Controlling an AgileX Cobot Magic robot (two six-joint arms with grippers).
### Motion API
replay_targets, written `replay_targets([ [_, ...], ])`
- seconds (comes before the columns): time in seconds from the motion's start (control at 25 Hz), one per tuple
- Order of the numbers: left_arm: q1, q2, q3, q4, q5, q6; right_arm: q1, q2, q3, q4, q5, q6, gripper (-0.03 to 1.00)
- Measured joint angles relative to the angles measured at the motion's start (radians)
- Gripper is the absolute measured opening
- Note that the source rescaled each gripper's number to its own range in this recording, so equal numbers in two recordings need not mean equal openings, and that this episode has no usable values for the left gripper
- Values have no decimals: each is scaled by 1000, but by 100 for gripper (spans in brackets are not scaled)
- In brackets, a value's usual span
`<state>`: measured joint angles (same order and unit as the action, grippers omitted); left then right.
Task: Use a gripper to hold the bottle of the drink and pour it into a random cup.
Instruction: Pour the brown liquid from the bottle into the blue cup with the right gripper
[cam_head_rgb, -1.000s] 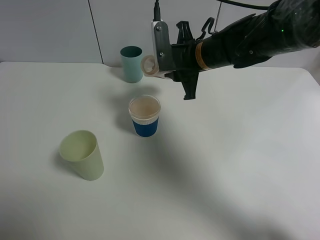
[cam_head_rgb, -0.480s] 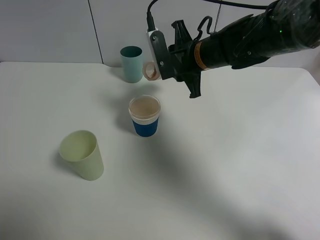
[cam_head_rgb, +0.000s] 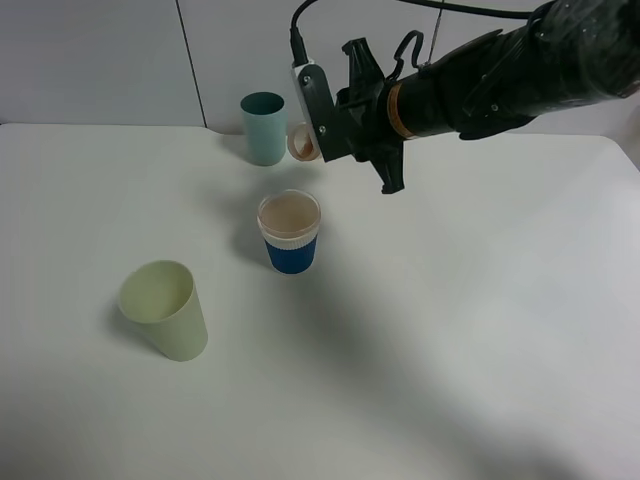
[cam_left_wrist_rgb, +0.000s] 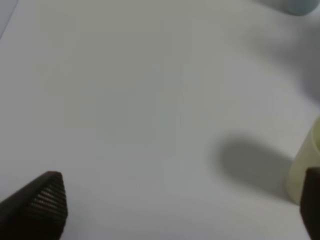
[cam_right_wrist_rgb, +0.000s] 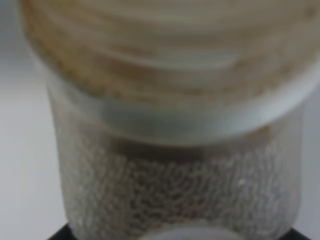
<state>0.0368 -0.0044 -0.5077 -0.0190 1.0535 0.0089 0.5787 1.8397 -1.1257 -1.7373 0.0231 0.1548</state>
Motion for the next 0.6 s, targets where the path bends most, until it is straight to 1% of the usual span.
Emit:
replay_targets([
  [0.24,0,0,0,0,0,0,46,0,0,0,73,-25,0],
  [0.6,0,0,0,0,0,0,82,0,0,1,185,-41,0],
])
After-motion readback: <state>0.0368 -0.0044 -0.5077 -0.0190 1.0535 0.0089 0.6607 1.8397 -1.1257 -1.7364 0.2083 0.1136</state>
